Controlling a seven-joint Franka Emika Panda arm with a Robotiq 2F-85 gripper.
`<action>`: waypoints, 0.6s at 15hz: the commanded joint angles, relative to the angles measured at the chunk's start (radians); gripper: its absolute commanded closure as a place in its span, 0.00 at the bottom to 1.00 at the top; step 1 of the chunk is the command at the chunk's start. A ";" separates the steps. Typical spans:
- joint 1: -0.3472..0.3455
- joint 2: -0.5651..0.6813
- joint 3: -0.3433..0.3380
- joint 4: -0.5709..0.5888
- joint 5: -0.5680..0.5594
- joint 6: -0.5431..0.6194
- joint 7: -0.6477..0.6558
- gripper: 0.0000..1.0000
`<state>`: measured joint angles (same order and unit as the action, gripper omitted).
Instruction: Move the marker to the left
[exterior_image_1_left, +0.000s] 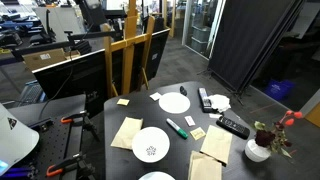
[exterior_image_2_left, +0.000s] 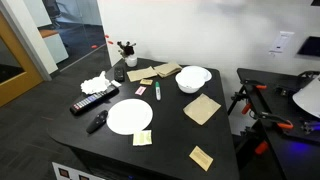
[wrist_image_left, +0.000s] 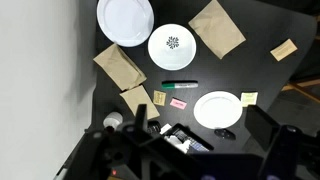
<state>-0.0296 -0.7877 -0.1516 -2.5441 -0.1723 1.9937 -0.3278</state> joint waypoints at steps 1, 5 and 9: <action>0.002 0.000 -0.001 0.002 -0.001 -0.002 0.001 0.00; 0.002 0.000 -0.001 0.002 -0.001 -0.002 0.001 0.00; 0.011 0.068 0.003 0.018 0.027 0.042 0.043 0.00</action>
<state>-0.0270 -0.7784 -0.1515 -2.5441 -0.1687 1.9960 -0.3242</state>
